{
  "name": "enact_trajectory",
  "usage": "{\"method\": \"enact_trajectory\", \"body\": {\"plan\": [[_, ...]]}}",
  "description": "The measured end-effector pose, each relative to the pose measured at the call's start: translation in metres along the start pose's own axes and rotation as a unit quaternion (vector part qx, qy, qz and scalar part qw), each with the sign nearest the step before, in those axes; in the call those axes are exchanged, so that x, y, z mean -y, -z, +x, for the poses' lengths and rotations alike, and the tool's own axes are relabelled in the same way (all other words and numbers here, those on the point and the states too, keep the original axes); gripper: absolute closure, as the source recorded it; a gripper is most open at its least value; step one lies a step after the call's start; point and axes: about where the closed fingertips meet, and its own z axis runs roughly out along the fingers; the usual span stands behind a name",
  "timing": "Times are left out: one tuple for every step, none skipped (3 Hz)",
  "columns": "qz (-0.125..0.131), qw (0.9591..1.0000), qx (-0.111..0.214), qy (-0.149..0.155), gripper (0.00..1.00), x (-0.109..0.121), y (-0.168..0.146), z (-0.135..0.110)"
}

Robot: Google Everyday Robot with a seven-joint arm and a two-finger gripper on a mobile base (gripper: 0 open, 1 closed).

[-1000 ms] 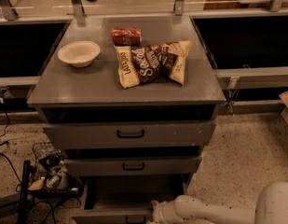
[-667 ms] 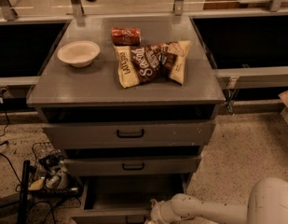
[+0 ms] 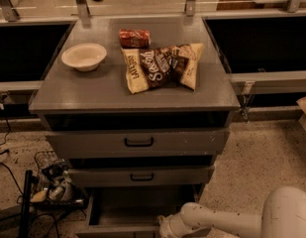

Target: Open bottom drawer

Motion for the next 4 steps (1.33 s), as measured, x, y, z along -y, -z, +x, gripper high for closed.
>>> {"method": "enact_trajectory", "body": {"plan": [[-0.034,0.9994,-0.007,0.005,0.00,-0.011,0.008,0.007],[-0.062,0.9980,-0.009,0.009,0.00,-0.024,0.017,0.017],[-0.086,0.9962,-0.003,0.014,0.00,-0.045,0.027,0.034],[-0.092,0.9957,-0.005,0.015,0.00,-0.048,0.025,0.036]]}}
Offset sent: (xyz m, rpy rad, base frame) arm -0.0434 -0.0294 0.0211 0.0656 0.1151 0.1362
